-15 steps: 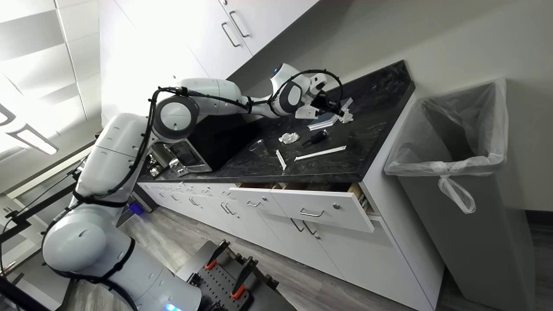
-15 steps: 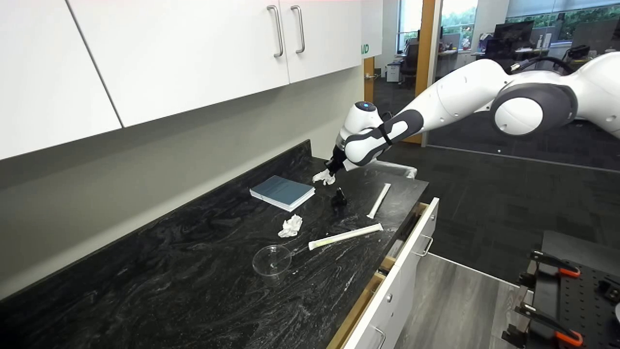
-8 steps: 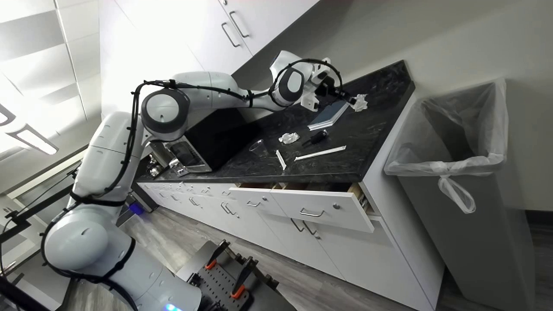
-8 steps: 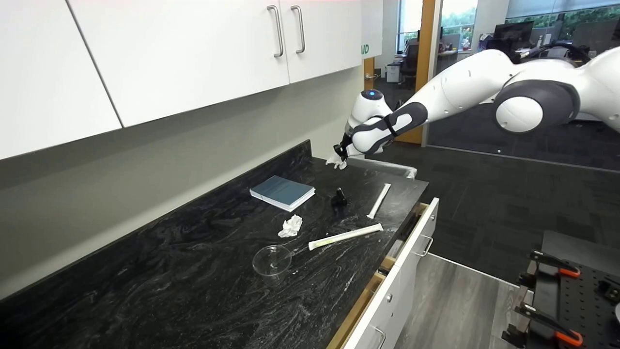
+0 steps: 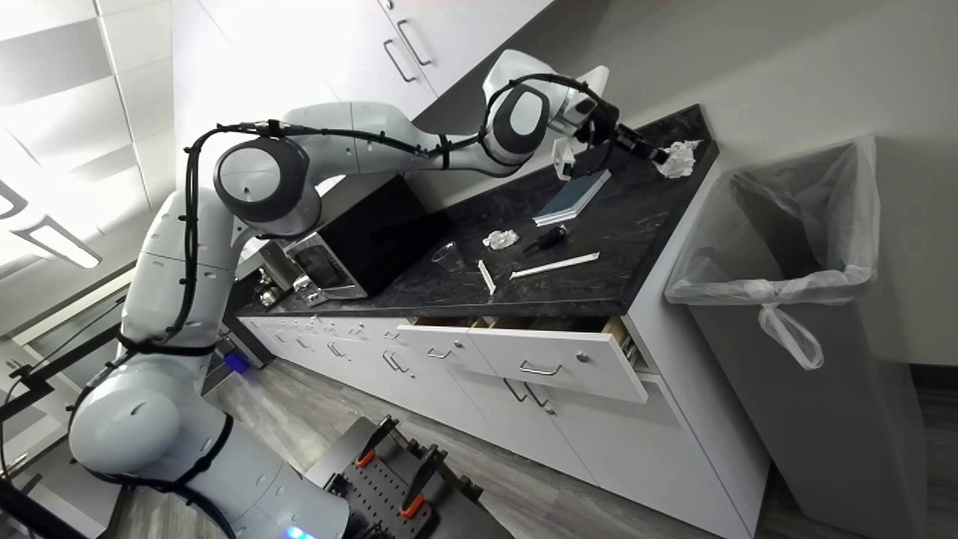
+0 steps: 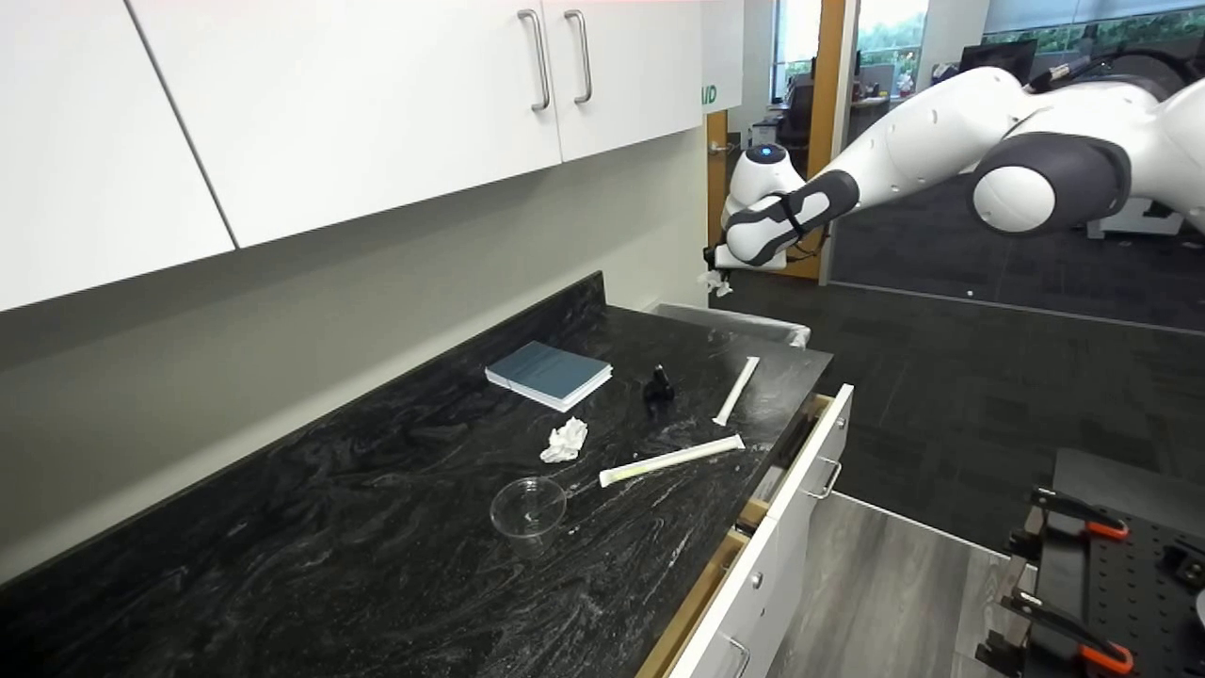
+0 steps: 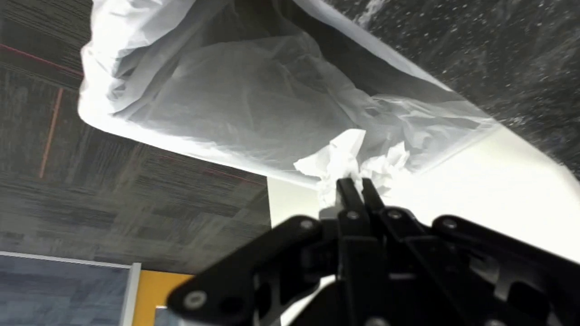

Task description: Put the tissue in the trash can.

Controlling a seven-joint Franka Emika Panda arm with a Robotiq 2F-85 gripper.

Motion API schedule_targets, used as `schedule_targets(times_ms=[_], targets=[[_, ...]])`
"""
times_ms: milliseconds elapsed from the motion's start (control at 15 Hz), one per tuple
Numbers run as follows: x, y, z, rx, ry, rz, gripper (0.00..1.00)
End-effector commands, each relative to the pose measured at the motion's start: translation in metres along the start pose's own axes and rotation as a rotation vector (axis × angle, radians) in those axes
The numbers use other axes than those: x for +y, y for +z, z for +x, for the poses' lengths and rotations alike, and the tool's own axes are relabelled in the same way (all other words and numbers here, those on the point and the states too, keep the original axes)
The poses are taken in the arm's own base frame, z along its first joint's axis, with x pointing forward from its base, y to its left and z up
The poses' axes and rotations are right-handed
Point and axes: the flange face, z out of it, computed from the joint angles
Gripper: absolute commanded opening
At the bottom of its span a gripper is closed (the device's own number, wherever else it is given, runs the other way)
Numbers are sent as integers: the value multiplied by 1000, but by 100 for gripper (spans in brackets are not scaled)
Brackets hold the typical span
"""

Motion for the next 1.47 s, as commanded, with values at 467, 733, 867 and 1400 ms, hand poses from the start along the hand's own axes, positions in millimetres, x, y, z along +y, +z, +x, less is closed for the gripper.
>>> schedule_targets(times_ms=[467, 733, 867, 1400], targets=[[58, 9, 23, -23, 220, -56, 51], [58, 8, 23, -21, 236, -53, 80], [58, 7, 24, -21, 244, -47, 95], [54, 10, 26, 0, 214, -38, 100]])
